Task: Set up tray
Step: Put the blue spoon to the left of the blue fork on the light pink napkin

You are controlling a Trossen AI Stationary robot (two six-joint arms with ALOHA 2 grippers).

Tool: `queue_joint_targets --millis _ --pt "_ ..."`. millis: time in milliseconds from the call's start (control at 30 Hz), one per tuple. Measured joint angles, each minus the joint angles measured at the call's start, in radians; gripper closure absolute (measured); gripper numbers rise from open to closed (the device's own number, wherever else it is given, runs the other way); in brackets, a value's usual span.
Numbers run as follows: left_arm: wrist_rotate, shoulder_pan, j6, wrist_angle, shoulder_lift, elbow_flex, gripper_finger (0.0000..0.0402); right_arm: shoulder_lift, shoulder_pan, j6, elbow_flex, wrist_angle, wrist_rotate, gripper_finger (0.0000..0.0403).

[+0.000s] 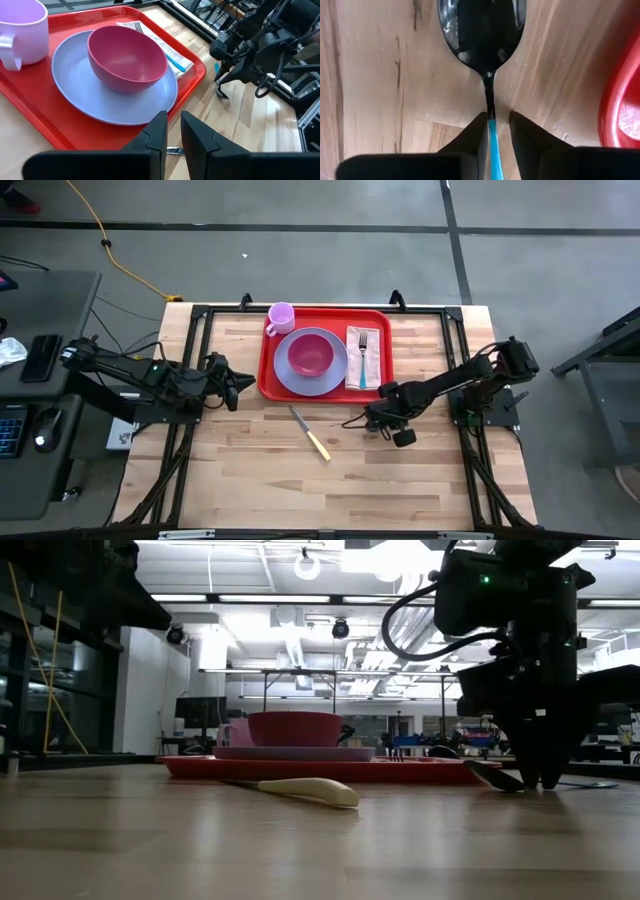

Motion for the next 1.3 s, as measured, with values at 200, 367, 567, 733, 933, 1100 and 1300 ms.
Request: queue_joint_targets --millis 200,367,567,733,933,1100,1300 --pt "0.000 0.000 -0.001 -0.009 0.000 0.000 0.0316 0.001 0.008 0.006 0.000 0.008 0.010 0.0379" --pt "0.000 0.000 -0.001 -0.008 0.000 0.000 0.0316 0.001 0.013 0.038 0.000 0.010 0.023 0.0396" --pt "0.000 0.000 -0.007 -0.008 0.000 0.000 0.0316 0.001 0.013 0.080 -0.001 0.010 0.038 0.0401" --pt "0.000 0.000 -0.024 -0.008 0.000 0.000 0.0316 0.001 0.013 0.091 -0.001 0.008 0.039 0.0402" --pt "0.001 0.000 -0.025 -0.007 0.000 0.000 0.0316 -0.011 0.013 0.139 -0.002 -0.007 0.034 0.0402" --pt "0.003 0.000 -0.025 -0.007 0.000 0.000 0.0316 -0.052 0.013 0.200 -0.002 -0.047 -0.020 0.0403" --pt "0.004 0.000 -0.025 -0.007 0.000 0.001 0.0316 -0.080 0.015 0.290 0.000 -0.081 -0.126 0.0403"
